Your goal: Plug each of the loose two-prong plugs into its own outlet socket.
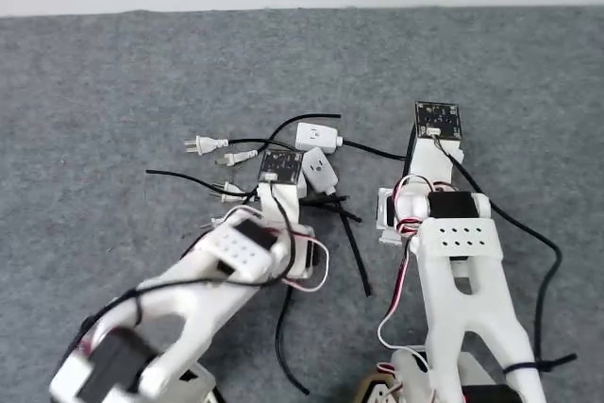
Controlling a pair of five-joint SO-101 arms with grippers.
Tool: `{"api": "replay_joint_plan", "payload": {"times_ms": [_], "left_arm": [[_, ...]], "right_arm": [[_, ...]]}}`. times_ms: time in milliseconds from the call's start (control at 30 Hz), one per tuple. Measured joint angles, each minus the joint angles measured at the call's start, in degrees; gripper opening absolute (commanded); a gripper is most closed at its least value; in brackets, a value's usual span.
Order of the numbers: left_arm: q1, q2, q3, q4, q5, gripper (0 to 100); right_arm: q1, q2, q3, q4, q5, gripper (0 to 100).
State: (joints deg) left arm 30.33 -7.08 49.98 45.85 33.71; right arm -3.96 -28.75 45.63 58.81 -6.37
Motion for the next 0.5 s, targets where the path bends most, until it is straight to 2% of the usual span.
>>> {"api": "replay_joint_plan", "payload": {"times_ms": [133,233,433,500], "left_arm": [[-1.93,10.55,-8.35,0.53,0.09,2],[-2.29,14.07,-13.19,3.78,0.09,4],[-2.55,14.42,-13.71,3.87,0.35,29],[-2.81,13.89,-12.92,3.87,0.35,34]], "right_arm": [[0.0,0.0,0.0,0.0,0.0,0.8],[0.0,0.0,0.0,0.0,0.0,0.8],[0.0,0.0,0.0,0.0,0.0,0.8],[0.0,0.0,0.0,0.0,0.0,0.8]]}}
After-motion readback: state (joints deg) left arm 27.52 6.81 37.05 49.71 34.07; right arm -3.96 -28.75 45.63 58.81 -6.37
